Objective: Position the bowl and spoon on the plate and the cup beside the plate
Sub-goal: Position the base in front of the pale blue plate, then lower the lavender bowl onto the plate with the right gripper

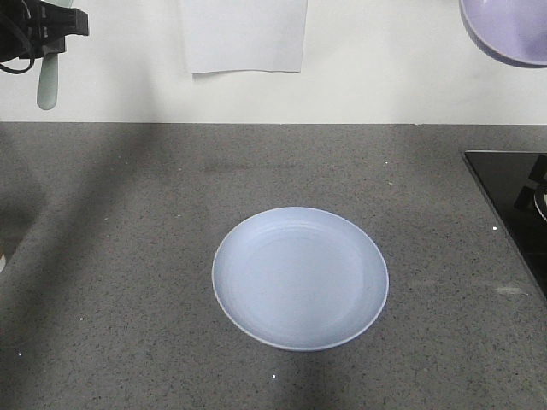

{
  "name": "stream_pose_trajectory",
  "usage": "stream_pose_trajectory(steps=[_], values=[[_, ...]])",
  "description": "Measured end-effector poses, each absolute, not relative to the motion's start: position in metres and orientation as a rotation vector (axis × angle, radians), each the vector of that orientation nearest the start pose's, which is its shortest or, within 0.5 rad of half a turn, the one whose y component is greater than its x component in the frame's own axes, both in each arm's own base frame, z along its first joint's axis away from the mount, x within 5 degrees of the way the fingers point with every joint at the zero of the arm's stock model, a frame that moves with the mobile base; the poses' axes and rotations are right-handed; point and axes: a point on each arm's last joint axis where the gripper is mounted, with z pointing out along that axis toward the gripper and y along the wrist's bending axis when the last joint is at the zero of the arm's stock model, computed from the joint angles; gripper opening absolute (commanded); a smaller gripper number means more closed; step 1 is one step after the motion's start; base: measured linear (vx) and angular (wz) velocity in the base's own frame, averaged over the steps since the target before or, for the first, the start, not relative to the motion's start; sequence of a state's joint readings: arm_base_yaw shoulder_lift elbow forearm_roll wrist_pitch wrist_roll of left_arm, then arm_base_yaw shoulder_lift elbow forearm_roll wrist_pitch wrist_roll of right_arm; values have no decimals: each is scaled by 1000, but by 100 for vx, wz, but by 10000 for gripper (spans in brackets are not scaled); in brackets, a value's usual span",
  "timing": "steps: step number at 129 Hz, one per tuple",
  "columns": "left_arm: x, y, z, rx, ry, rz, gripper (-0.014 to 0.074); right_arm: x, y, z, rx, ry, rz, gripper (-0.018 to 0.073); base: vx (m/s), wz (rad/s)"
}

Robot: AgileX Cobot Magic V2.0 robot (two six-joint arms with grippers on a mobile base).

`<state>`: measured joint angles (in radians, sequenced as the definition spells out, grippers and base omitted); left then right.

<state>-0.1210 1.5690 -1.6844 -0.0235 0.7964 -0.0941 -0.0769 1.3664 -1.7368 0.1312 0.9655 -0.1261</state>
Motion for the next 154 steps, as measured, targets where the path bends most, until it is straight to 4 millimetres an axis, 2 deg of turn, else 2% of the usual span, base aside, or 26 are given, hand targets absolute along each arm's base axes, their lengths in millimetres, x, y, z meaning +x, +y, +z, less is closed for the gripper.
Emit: stream_pose_trajectory(steps=[19,33,61,78,87,98,116,135,154], values=[[352,-44,427,21,2168,-151,-7,282,-4,491,-2,2077,176,-3,0,0],[352,-44,427,21,2168,-151,-7,297,3,475,-61,2156,283,-1,0,0],[352,-44,427,21,2168,-151,-7,336,20,413,-236,2454,463,9,0,0],[352,-44,427,21,2168,-151,-7,351,48,373,-334,2549,506,10,0,0],[352,-44,427,21,2168,-151,-7,352,65,355,-391,2584,507,12,0,0],[352,-44,427,21,2168,-151,-7,350,87,323,-464,2648,483,14,0,0],[352,-44,427,21,2168,-151,-7,346,104,284,-512,2708,457,16,0,0],[352,-44,427,21,2168,-151,-7,343,115,270,-526,2714,469,19,0,0],[352,-44,427,21,2168,-151,-7,343,127,266,-558,2701,479,28,0,0]])
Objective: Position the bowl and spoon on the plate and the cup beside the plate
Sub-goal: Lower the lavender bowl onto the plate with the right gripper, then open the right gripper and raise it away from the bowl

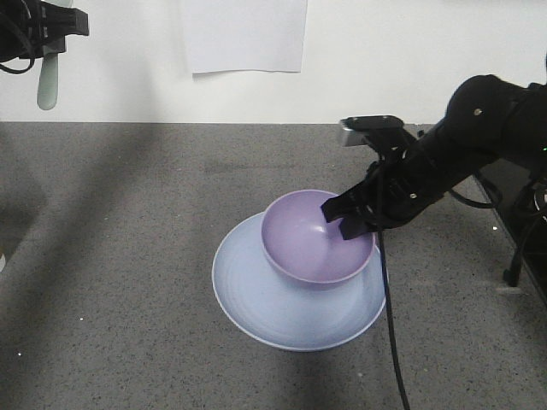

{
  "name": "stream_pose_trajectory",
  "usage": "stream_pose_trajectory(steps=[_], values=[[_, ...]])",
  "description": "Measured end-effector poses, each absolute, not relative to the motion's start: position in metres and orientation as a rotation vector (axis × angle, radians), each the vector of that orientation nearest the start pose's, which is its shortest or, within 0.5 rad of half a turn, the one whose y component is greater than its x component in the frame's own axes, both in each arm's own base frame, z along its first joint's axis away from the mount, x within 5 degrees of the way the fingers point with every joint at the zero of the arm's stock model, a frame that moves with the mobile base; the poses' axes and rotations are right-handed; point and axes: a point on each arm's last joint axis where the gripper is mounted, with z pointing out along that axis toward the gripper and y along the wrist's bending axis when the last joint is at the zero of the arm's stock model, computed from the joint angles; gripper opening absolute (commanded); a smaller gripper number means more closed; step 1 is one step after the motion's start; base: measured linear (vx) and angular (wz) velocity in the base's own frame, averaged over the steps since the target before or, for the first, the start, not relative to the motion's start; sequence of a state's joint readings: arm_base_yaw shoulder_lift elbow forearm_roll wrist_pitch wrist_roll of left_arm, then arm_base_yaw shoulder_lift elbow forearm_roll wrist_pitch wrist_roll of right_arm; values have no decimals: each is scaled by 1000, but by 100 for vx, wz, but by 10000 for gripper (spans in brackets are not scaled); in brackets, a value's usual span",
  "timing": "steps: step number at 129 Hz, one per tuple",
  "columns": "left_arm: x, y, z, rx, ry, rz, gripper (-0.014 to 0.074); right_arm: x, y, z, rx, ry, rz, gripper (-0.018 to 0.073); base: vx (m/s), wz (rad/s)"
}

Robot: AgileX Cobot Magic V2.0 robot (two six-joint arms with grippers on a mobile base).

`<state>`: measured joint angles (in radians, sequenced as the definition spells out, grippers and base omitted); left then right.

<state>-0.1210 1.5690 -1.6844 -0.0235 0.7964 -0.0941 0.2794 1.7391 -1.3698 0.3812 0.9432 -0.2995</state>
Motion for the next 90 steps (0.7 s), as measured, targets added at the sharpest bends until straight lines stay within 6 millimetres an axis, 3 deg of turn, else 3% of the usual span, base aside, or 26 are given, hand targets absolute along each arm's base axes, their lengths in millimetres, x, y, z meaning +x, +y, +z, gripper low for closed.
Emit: stream_pose_trajectory(steps=[46,90], values=[[352,-44,427,21,2168,-151,-7,343,158,243,-647,2711,491,92,0,0],[352,-44,427,21,2168,-151,-7,346,159,236,-642,2724,485,363,0,0]])
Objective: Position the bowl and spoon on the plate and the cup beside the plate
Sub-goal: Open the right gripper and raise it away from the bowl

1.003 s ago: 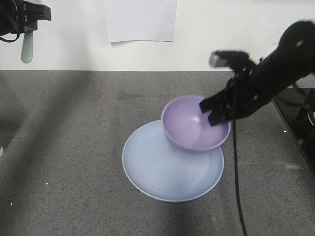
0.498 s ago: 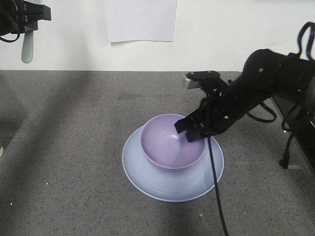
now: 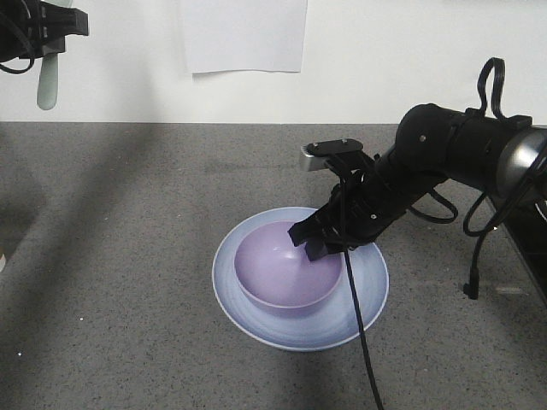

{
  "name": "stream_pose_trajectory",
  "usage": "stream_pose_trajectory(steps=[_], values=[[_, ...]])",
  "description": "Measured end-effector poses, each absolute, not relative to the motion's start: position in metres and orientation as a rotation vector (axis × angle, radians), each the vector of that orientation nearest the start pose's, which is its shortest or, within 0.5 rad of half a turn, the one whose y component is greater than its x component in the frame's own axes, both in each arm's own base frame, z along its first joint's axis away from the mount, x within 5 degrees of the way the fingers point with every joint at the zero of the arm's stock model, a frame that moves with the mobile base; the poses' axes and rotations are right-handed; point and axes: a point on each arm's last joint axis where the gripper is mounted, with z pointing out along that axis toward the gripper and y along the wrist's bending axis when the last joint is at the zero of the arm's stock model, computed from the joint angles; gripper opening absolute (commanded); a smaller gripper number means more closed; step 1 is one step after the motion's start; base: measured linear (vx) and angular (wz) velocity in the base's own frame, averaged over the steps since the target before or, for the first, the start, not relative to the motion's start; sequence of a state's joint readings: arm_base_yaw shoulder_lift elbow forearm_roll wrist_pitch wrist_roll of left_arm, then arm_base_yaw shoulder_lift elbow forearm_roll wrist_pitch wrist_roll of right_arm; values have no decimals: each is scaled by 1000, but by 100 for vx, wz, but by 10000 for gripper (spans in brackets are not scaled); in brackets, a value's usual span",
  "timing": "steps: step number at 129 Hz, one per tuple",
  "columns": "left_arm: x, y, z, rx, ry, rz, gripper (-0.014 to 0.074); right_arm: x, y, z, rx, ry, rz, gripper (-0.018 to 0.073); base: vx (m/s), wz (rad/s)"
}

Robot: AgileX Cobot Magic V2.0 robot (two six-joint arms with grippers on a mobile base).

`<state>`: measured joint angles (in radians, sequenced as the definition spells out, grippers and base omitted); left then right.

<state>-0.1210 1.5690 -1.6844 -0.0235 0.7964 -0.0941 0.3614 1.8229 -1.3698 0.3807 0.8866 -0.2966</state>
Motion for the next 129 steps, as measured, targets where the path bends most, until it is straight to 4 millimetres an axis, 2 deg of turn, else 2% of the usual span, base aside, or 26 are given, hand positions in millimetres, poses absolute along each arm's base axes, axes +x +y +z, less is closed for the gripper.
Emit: stream_pose_trajectory(steps=[19,29,35,51,52,65,75,85,95,96,109,110,129], values=[[352,-44,427,21,2168,-151,-7,347,158,236,-642,2718,468,418,0,0],[352,-44,427,21,2168,-151,-7,347,156,243,-638,2688,433,420,0,0],[352,-44,427,21,2168,-151,-7,345,153,254,-629,2649,404,419,0,0],[352,-44,427,21,2168,-151,-7,338,140,295,-577,2491,285,419,0,0],[352,-44,427,21,2168,-151,-7,335,138,304,-566,2459,270,419,0,0],[352,-44,427,21,2168,-151,-7,323,123,346,-480,2293,166,416,0,0],[352,-44,427,21,2168,-151,-7,306,108,384,-390,2136,96,398,0,0],[352,-44,427,21,2168,-151,-7,286,90,422,-296,1970,16,345,0,0],[352,-44,427,21,2168,-151,-7,263,72,453,-210,1821,-65,251,0,0],[352,-44,427,21,2168,-151,-7,259,69,458,-193,1797,-78,213,0,0],[352,-44,427,21,2168,-151,-7,235,50,484,-82,1668,-150,28,0,0],[352,-44,427,21,2168,-151,-7,232,48,487,-79,1651,-169,-18,0,0],[352,-44,427,21,2168,-151,-7,211,30,502,30,1575,-244,-7,0,0]])
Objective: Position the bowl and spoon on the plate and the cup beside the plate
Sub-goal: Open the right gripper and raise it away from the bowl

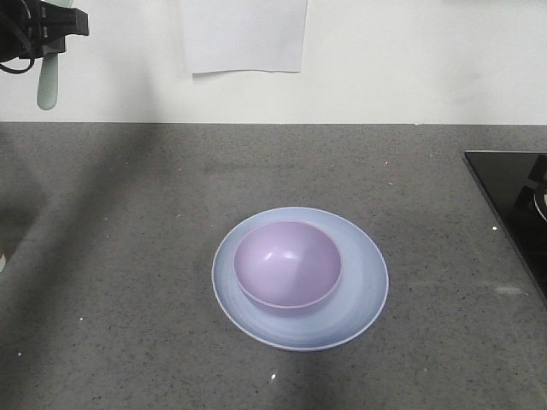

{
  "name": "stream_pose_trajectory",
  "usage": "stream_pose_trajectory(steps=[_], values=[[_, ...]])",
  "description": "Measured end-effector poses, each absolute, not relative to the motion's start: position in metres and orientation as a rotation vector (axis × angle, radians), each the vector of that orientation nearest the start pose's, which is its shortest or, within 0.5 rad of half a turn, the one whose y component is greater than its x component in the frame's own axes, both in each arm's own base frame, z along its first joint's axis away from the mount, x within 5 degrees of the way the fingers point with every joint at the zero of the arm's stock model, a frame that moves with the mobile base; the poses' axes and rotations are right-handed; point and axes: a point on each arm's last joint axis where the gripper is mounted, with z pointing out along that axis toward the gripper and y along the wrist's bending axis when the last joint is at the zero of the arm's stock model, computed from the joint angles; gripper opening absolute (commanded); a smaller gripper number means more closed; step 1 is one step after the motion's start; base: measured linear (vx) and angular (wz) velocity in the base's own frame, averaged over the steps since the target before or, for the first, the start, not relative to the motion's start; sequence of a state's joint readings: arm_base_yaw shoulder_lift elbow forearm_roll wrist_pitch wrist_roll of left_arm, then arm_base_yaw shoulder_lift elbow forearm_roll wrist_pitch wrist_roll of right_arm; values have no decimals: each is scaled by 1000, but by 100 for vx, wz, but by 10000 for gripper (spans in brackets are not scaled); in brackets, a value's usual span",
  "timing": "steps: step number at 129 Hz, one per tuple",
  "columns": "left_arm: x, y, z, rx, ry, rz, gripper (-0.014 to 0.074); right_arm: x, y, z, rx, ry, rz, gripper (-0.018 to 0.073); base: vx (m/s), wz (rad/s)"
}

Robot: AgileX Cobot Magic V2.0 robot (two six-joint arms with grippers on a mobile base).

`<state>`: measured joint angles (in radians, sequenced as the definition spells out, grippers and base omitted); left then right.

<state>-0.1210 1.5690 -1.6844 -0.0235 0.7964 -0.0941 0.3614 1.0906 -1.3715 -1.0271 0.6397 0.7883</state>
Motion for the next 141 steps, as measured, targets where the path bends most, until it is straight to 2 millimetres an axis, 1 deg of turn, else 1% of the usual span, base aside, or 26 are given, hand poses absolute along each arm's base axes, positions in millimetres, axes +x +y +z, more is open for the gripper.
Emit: stream_pose_trajectory(steps=[10,141], values=[[352,-44,427,21,2168,-151,-7,207,26,504,54,1568,-261,-5,0,0],[352,-44,427,21,2168,-151,-7,208,26,504,57,1567,-275,-4,0,0]])
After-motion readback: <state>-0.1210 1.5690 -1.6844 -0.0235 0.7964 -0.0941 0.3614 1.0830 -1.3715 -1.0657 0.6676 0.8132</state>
